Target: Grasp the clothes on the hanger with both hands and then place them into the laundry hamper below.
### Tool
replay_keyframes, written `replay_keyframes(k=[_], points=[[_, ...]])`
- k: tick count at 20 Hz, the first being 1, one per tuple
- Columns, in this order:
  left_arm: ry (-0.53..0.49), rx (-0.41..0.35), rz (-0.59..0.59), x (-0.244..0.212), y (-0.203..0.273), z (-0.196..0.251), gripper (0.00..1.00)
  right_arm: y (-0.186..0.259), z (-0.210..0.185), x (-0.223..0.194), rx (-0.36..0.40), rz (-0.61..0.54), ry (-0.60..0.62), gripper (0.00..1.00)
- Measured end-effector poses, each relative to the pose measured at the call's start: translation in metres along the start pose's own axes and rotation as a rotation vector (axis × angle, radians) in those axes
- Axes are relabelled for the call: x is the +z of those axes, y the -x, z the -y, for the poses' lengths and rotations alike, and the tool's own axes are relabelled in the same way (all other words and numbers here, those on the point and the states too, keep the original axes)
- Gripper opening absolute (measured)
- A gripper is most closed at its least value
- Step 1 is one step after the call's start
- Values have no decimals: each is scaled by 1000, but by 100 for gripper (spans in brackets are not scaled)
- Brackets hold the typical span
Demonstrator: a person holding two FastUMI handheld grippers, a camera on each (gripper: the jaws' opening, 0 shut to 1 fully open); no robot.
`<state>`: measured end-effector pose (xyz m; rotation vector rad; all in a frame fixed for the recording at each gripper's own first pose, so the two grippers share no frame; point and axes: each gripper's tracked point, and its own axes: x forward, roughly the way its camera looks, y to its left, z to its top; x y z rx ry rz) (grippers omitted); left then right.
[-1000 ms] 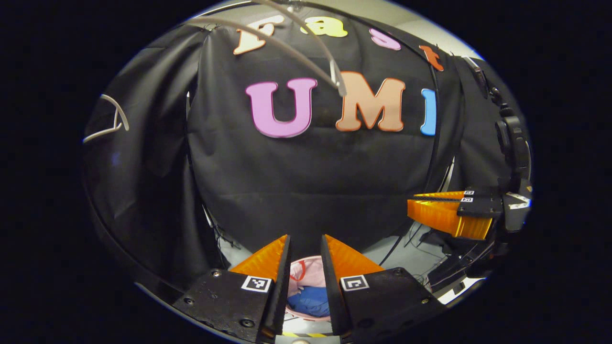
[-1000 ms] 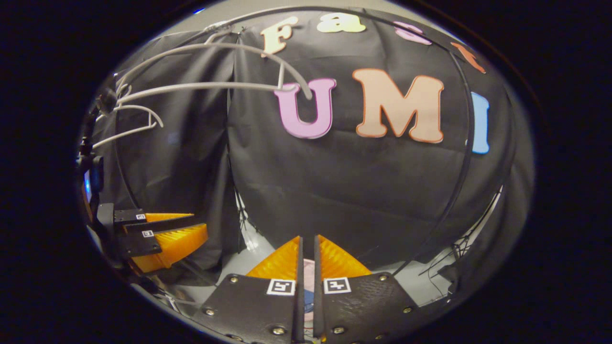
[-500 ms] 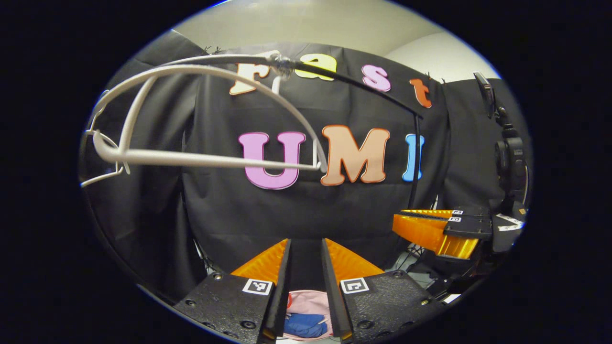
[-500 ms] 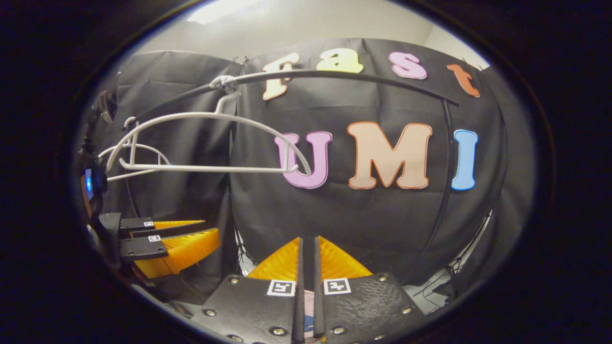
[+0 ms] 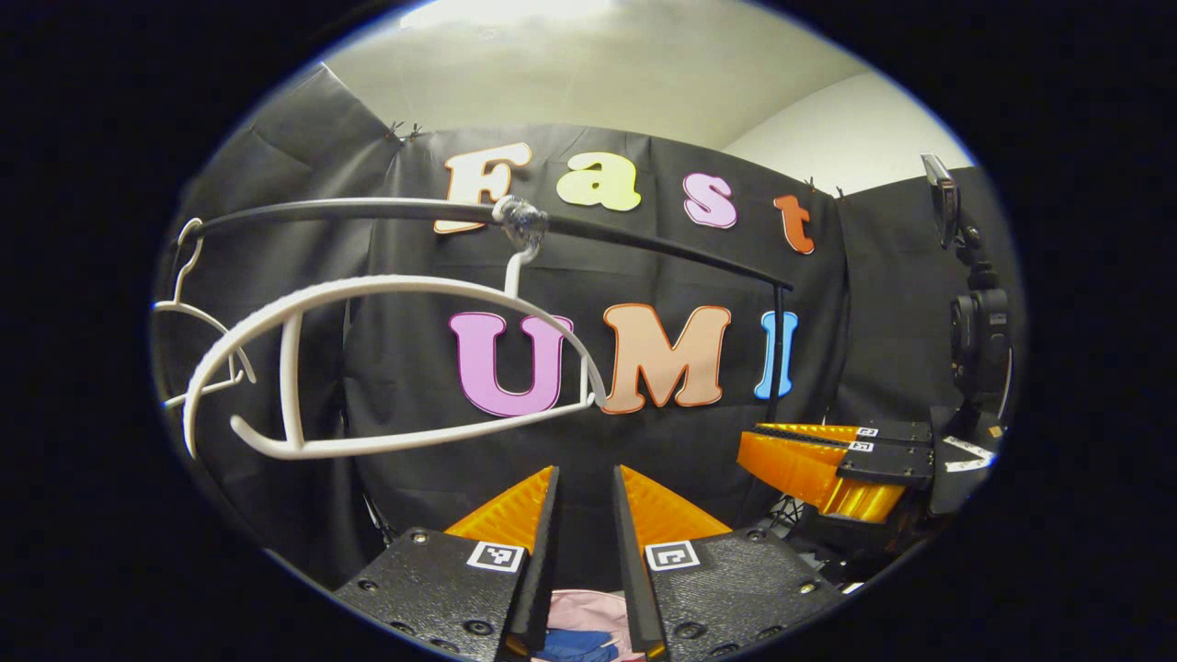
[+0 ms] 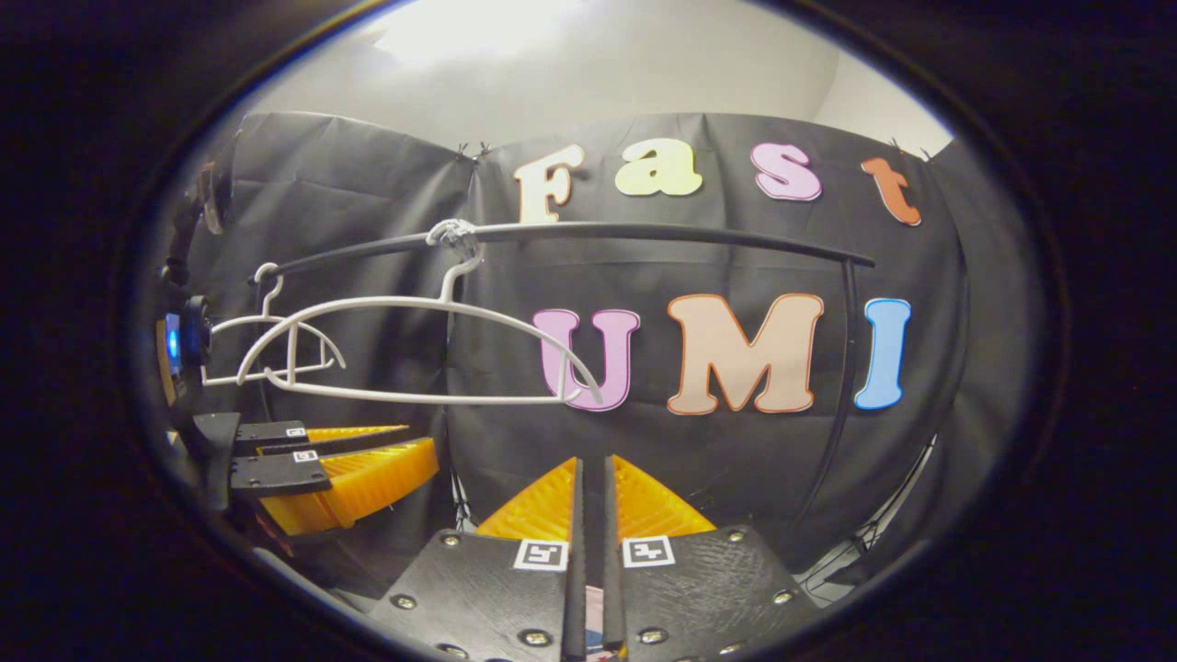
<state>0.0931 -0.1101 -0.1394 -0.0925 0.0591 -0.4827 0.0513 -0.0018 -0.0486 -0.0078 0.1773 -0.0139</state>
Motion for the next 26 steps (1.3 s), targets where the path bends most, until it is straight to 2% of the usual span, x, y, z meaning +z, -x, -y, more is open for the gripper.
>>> replay_keyframes(k=[2, 3, 7, 8, 19, 23, 26], points=[[1, -5, 16, 9, -1, 4, 38, 4, 5, 7, -14, 13, -10, 7], [-3, -7, 24, 13, 1, 4, 30, 5, 10, 10, -28, 20, -12, 7], [-33, -27, 67, 39, -2, 12, 38, 14, 27, 23, -78, 47, -22, 7], [-40, -38, 75, 44, -3, 16, 34, 19, 32, 26, -91, 56, -24, 7], [-51, -211, 93, 53, -1, 92, 30, 62, 64, 47, -214, 123, -12, 7], [-66, -234, 94, 51, 2, 106, 38, 70, 65, 47, -219, 126, 1, 7], [-71, -235, 100, 51, 6, 109, 60, 74, 65, 49, -221, 136, 3, 10]])
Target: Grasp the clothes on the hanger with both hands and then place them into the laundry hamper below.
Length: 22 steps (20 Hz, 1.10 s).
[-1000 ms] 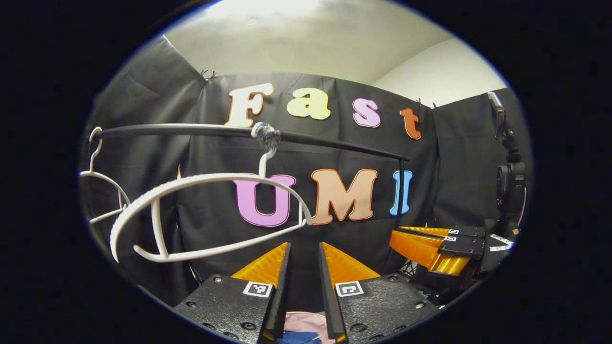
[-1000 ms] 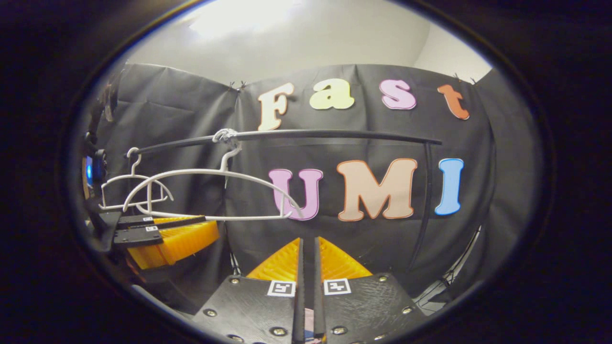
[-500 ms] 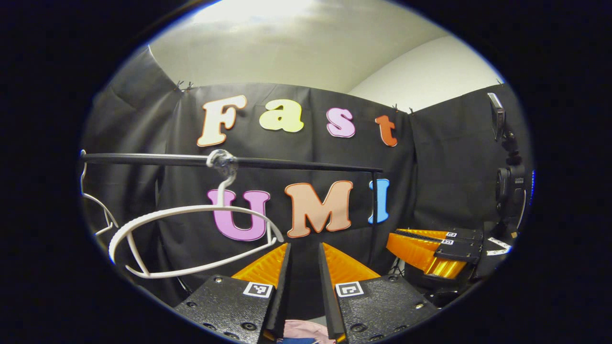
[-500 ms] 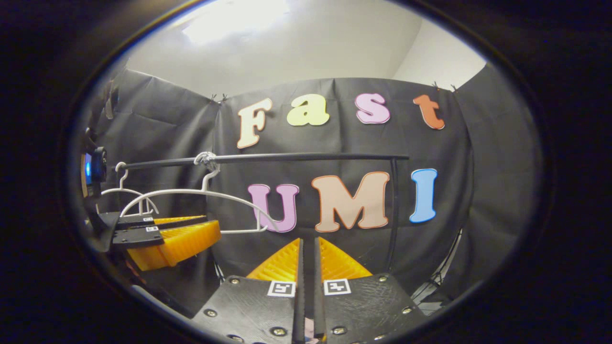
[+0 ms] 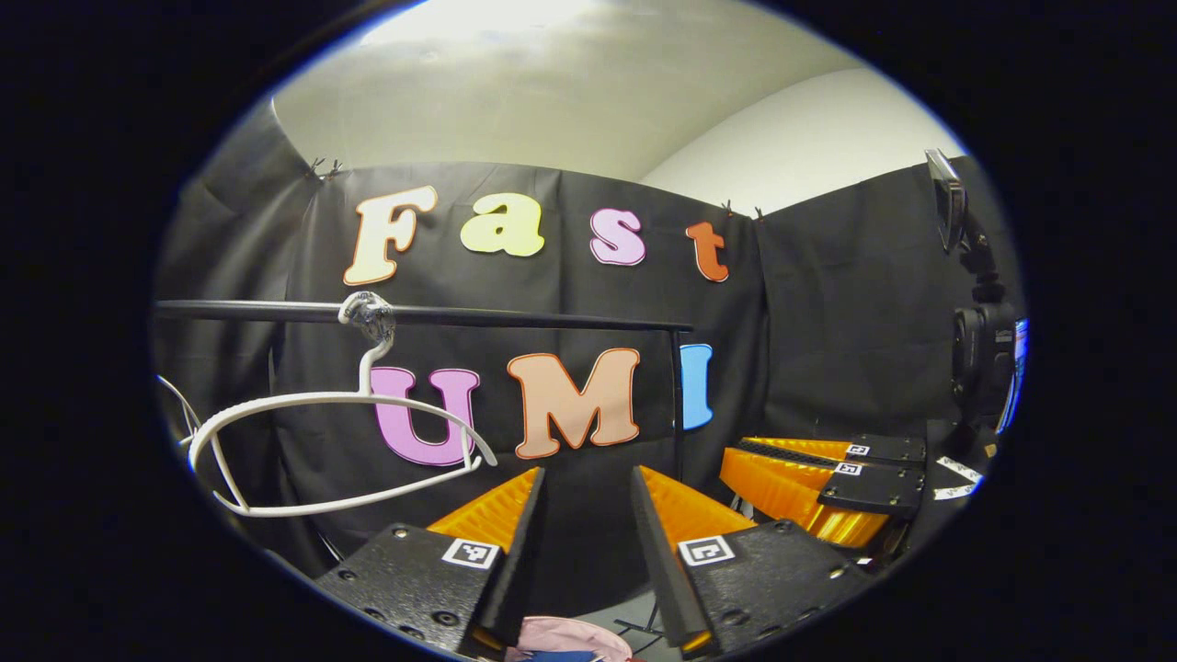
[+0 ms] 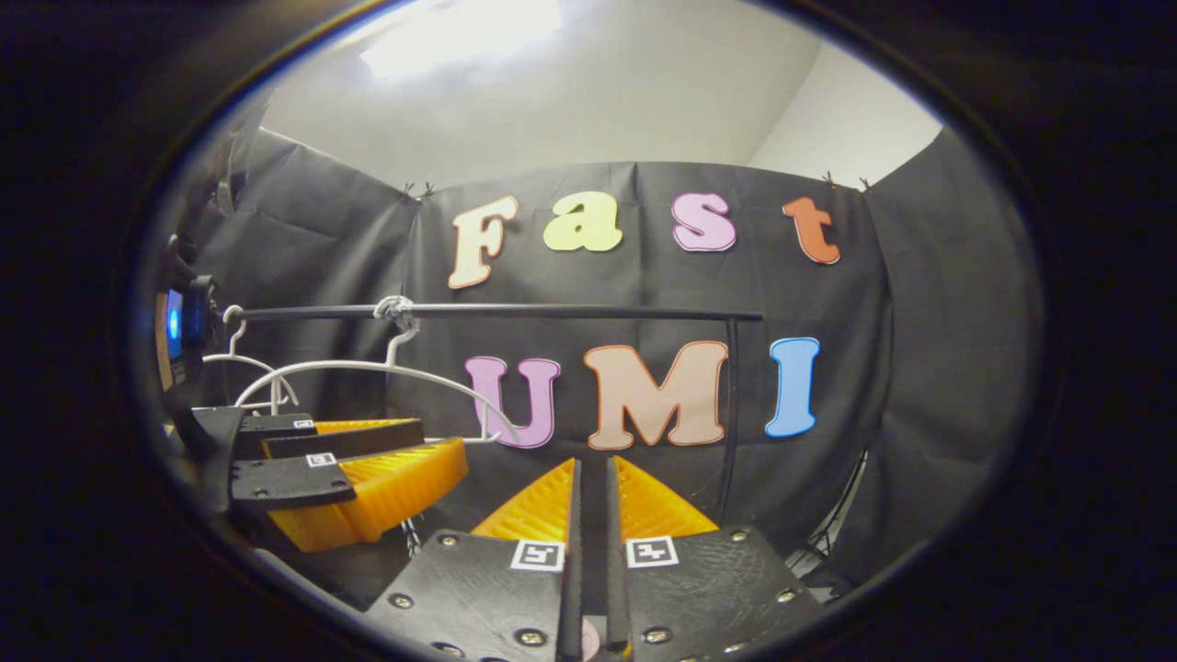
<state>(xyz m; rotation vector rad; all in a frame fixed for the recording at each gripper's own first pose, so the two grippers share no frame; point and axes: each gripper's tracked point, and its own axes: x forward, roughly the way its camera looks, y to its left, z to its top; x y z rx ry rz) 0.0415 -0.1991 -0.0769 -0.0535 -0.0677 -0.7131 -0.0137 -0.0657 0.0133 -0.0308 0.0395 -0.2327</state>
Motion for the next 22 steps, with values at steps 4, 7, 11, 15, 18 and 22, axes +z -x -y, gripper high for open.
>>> replay_keyframes(k=[4, 7, 11, 15, 18, 22], points=[[5, 16, 8, 2, 2, -3, 91, 2, -1, 2, 5, 6, -4, 34], [5, 31, 13, 0, 5, -6, 99, 4, 3, 2, -2, 11, 5, 58], [10, 54, 23, 2, 6, -13, 94, 4, 13, 6, -25, 25, -5, 97], [7, 66, 22, 1, 5, -14, 94, 5, 18, 6, -28, 30, 5, 99], [7, 69, 19, 1, 3, -14, 94, 4, 18, 3, -27, 26, 13, 99], [6, 76, 18, 1, 3, -17, 94, 4, 20, 6, -26, 31, 4, 99]])
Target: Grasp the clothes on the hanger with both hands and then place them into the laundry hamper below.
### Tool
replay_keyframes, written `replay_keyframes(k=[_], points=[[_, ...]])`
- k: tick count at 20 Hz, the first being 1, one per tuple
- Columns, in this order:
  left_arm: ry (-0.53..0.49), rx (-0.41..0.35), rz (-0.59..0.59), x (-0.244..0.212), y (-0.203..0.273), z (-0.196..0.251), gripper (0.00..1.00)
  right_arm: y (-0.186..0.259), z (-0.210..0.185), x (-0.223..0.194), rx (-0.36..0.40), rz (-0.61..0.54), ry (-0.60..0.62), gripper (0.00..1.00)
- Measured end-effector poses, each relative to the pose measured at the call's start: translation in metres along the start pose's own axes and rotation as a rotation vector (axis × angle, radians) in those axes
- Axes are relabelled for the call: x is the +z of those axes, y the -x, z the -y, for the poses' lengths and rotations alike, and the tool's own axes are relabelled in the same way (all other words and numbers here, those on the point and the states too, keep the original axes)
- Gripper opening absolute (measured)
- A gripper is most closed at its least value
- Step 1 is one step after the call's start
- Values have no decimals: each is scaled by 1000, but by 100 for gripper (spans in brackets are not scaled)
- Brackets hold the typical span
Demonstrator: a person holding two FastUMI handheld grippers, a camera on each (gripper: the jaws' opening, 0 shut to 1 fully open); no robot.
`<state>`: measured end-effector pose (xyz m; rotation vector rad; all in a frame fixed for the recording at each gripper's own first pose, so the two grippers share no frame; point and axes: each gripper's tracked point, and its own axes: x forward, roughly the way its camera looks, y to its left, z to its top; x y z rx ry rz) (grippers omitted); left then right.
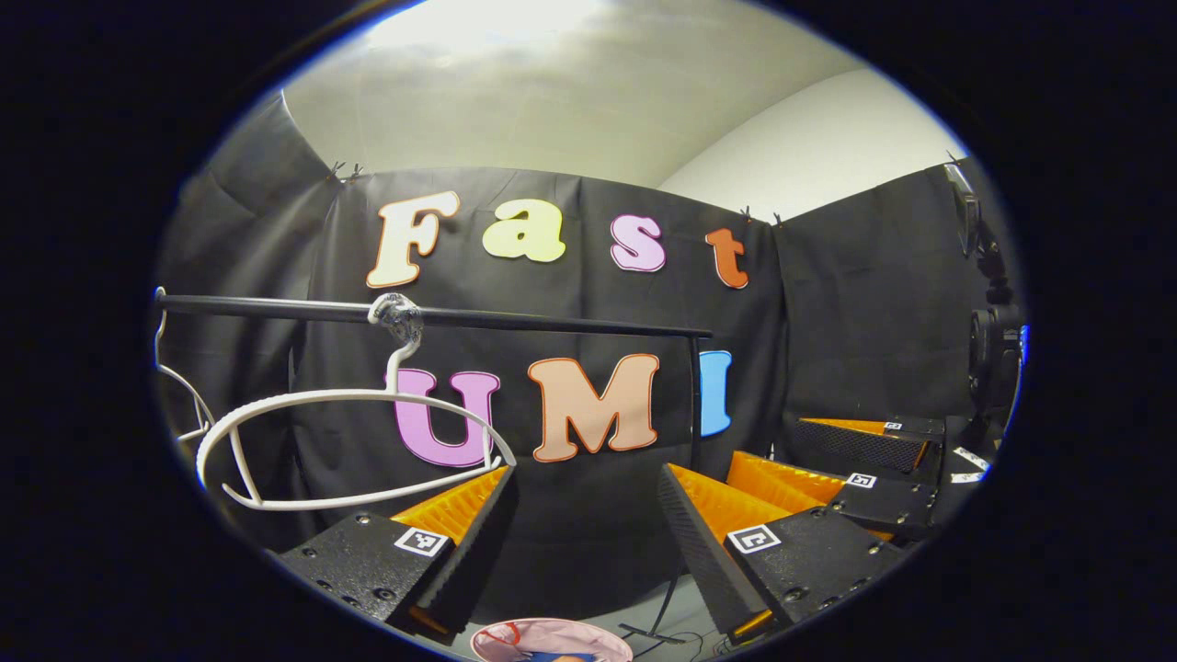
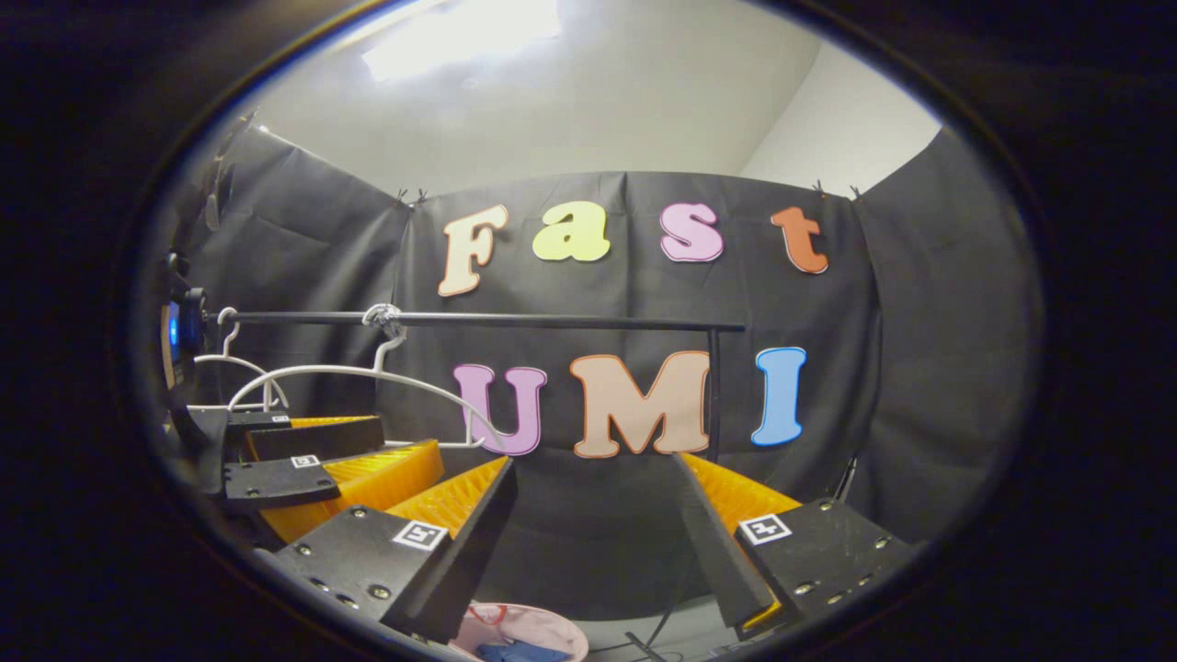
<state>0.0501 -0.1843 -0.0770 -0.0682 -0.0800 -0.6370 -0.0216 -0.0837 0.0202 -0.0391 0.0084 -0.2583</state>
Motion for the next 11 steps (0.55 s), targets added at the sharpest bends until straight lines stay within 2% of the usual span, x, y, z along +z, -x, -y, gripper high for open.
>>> replay_keyframes(k=[11], points=[[9, 12, -6, -4, 0, -2, 94, 2, 5, 0, -5, -3, 6, 99]])
